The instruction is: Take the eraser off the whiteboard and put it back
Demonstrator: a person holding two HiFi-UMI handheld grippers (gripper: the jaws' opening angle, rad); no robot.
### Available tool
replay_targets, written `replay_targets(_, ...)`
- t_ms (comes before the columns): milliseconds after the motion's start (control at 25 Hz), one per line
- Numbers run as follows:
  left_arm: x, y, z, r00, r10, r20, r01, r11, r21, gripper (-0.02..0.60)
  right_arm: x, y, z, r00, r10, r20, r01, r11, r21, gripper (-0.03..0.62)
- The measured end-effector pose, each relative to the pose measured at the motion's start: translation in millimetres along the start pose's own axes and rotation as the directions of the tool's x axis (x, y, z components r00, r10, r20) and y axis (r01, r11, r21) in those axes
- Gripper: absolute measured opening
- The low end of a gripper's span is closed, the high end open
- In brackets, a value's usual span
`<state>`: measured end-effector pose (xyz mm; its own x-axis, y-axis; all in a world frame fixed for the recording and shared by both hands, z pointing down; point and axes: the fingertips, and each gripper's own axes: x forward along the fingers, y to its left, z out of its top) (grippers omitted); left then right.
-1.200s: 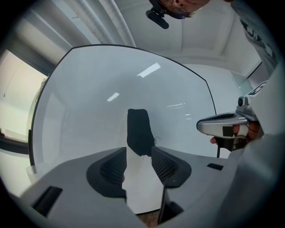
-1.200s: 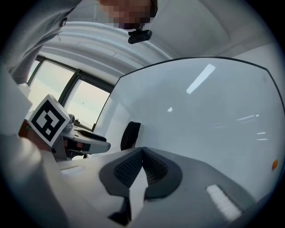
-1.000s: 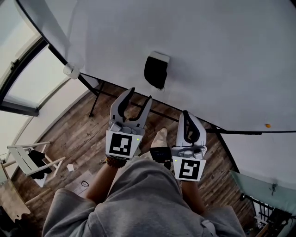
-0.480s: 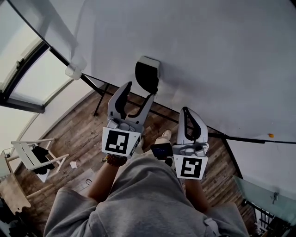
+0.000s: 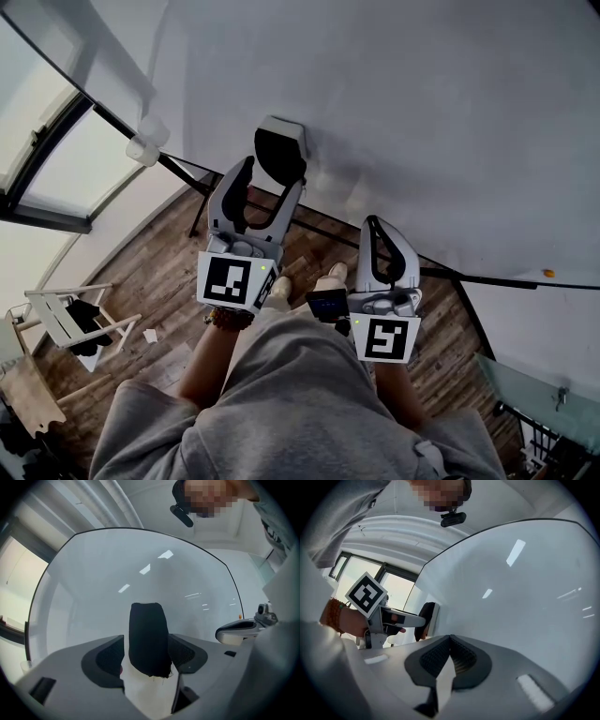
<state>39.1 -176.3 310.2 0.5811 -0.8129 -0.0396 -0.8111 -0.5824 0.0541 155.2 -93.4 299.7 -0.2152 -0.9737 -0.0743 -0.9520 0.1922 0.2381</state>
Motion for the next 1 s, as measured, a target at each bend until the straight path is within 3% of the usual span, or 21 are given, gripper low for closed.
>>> replay_targets(1000,29,0,-12,0.999,0.024,-0.023,-0.024,0.999,-0.03,0.278,3,-19,-3,1.0,-0.009,0.005,0.009,1.0,0.011,0.012)
